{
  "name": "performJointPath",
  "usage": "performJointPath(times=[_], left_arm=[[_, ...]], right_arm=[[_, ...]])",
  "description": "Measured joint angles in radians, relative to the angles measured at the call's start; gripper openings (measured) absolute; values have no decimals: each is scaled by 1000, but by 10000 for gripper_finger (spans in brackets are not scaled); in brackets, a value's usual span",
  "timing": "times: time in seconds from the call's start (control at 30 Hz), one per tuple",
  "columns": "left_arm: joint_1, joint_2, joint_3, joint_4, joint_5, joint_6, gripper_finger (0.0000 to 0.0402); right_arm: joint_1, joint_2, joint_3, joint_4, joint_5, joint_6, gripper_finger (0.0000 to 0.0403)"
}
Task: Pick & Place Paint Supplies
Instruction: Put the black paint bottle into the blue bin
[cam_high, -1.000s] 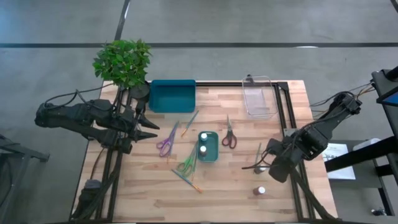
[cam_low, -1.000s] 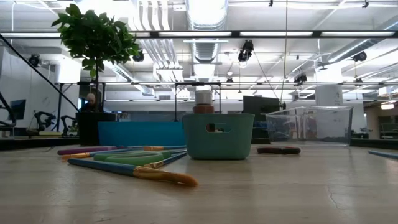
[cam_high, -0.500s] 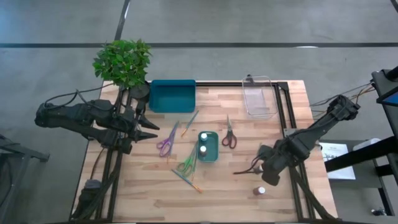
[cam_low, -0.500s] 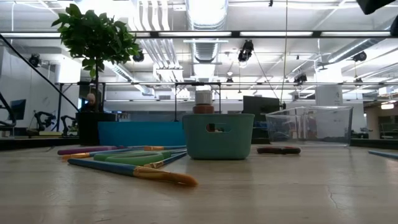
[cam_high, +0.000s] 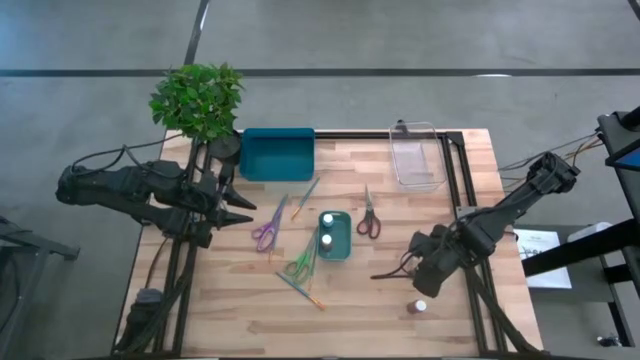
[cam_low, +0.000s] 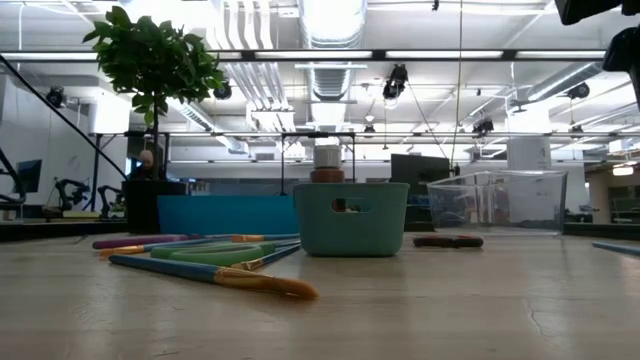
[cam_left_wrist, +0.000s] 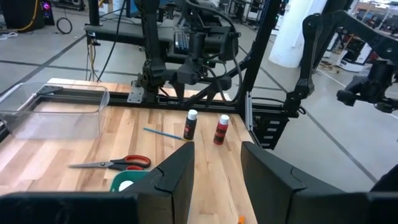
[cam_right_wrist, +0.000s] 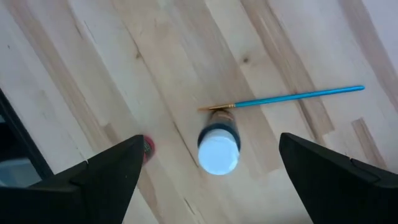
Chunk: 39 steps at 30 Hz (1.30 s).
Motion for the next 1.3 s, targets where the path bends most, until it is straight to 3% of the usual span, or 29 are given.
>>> performJointPath(times=[1.3], left_arm=[[0,0,0,-16,4,-16,141]], right_arm=[[0,-42,-172,120,-86,24,365]])
